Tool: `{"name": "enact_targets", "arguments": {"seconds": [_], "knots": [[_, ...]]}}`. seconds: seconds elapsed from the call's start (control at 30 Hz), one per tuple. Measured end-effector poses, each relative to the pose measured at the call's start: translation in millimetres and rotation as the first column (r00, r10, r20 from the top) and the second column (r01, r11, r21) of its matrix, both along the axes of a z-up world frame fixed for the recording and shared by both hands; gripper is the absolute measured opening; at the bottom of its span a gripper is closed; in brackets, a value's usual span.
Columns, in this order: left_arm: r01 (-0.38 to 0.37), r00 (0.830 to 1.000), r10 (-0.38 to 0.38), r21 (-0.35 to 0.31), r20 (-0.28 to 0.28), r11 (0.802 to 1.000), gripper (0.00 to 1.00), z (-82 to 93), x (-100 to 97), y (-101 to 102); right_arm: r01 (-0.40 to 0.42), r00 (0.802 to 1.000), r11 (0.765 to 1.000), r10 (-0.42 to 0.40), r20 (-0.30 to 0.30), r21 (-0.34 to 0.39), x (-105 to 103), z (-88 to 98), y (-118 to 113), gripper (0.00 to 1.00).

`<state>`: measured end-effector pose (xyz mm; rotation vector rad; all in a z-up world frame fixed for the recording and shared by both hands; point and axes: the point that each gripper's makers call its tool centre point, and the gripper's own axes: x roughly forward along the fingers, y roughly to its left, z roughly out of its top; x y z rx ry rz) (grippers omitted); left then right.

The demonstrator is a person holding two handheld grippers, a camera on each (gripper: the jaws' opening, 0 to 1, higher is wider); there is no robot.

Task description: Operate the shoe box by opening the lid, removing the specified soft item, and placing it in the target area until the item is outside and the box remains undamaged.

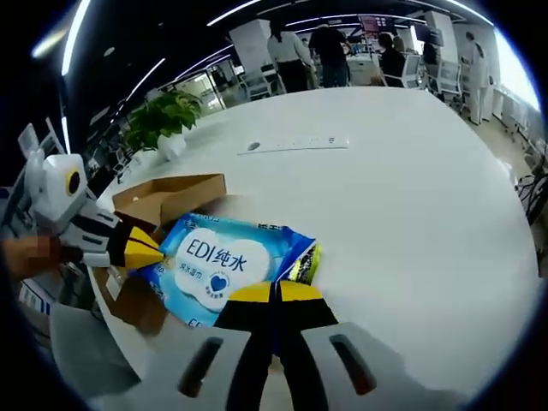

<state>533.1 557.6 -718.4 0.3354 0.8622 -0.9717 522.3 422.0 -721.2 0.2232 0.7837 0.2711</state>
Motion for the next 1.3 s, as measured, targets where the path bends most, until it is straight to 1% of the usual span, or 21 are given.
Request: {"name": "enact_targets", "arguments": {"seconds": [0.13, 0.37, 0.5, 0.57, 0.63, 0.73, 0.83, 0.97, 1.03, 1.07, 1.13, 1.17, 1.23, 1.3], "knots": [[0.031, 1.000, -0.030, 0.035, -0.005, 0.999, 0.00, -11.3, 2.7, -2.2, 0.001, 1.000, 1.000, -0.001, -0.013, -0.003, 3.5, -9.3, -1.7, 0.00], [0.066, 0.998, -0.065, 0.072, -0.011, 0.995, 0.00, -23.6, 7.9, -5.3, 0.003, 1.000, 1.000, -0.004, -0.023, -0.011, 9.5, -20.5, -4.4, 0.00], [0.097, 0.995, -0.097, 0.099, -0.005, 0.990, 0.00, -30.1, 6.9, -7.8, 0.011, 1.000, 1.000, -0.011, -0.025, -0.011, 11.4, -25.4, -6.0, 0.00], [0.102, 0.995, -0.102, 0.104, -0.009, 0.989, 0.00, -33.3, 7.4, -8.9, 0.015, 1.000, 1.000, -0.015, -0.026, -0.012, 11.8, -28.4, -7.1, 0.00], [0.106, 0.994, -0.106, 0.110, -0.010, 0.988, 0.00, -35.7, 7.4, -8.9, 0.019, 0.999, 1.000, -0.020, -0.029, -0.009, 12.2, -32.4, -8.2, 0.00], [0.124, 0.992, -0.126, 0.131, 0.007, 0.984, 0.00, -34.7, 9.9, -9.0, 0.026, 0.999, 1.000, -0.026, -0.030, -0.004, 12.8, -37.3, -8.4, 0.00], [0.135, 0.990, -0.138, 0.152, 0.011, 0.979, 0.00, -36.6, 11.5, -8.0, 0.029, 0.999, 1.000, -0.029, -0.033, 0.001, 13.3, -39.0, -6.4, 0.00], [0.173, 0.983, -0.181, 0.195, 0.024, 0.965, 0.00, -39.0, 9.2, -7.4, 0.025, 0.999, 1.000, -0.025, -0.028, -0.008, 13.4, -41.0, -5.0, 0.00], [0.197, 0.977, -0.211, 0.220, 0.040, 0.955, 0.00, -39.9, 8.8, -7.0, 0.029, 0.999, 1.000, -0.029, -0.026, -0.006, 13.8, -41.6, -5.6, 0.00], [0.218, 0.970, -0.237, 0.240, 0.051, 0.946, 0.00, -40.4, 8.1, -6.6, 0.031, 0.999, 1.000, -0.031, -0.025, -0.004, 14.0, -41.7, -5.8, 0.00], [0.236, 0.964, -0.260, 0.259, 0.062, 0.937, 0.00, -41.5, 7.9, -6.8, 0.035, 0.999, 0.999, -0.035, -0.025, -0.002, 13.9, -41.9, -6.0, 0.00], [0.256, 0.956, -0.285, 0.276, 0.070, 0.926, 0.00, -42.3, 7.5, -6.7, 0.038, 0.999, 0.999, -0.038, -0.025, -0.003, 13.6, -41.8, -6.4, 0.00], [0.274, 0.948, -0.309, 0.295, 0.078, 0.915, 0.00, -43.5, 5.9, -6.2, 0.041, 0.999, 0.999, -0.041, -0.024, -0.004, 13.4, -41.6, -6.6, 0.00], [0.271, 0.949, -0.305, 0.292, 0.077, 0.917, 0.00, -43.0, 6.6, -5.8, 0.056, 0.998, 0.998, -0.056, -0.030, -0.003, 12.6, -43.2, -8.5, 0.00]]}}
